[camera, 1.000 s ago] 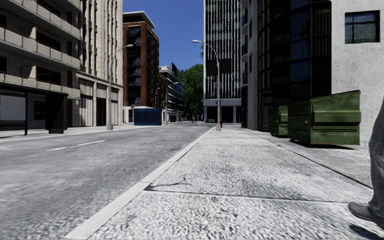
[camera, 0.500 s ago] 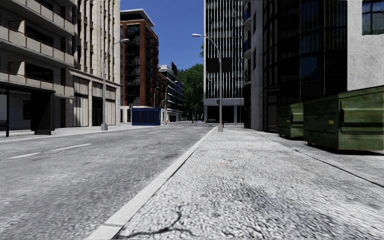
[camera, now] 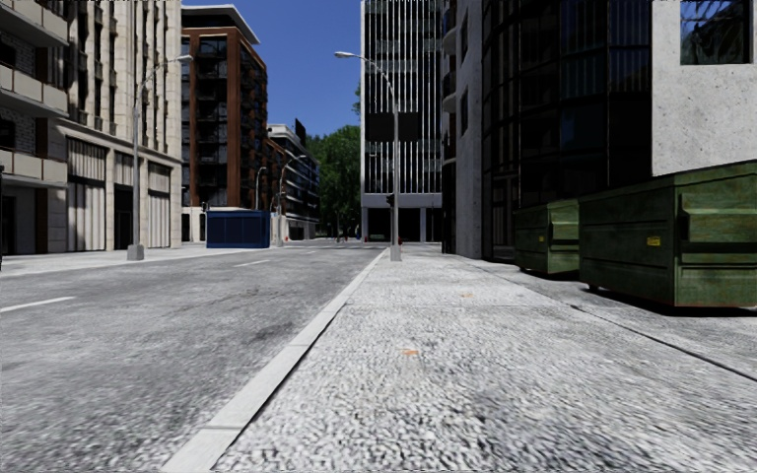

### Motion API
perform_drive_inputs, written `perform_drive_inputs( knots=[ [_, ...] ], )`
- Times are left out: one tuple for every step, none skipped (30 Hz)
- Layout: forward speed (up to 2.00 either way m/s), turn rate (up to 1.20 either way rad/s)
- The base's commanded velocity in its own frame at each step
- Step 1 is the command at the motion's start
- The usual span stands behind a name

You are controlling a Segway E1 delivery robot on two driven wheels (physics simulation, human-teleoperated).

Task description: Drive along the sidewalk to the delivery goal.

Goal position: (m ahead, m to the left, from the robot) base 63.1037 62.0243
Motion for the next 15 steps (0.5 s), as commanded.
perform_drive_inputs(
  knots=[
    [2.0,-0.37],
    [2.0,-0.37],
    [2.0,-0.37],
    [2.0,-0.37],
    [2.0,-0.37],
    [2.0,-0.37],
    [2.0,-0.37],
    [2.0,-0.37],
    [2.0,-0.37],
    [2.0,-0.36],
    [2.0,-0.33],
    [2.0,-0.32],
    [2.0,-0.31],
    [2.0,-0.31],
    [2.0,-0.28]
  ],
)
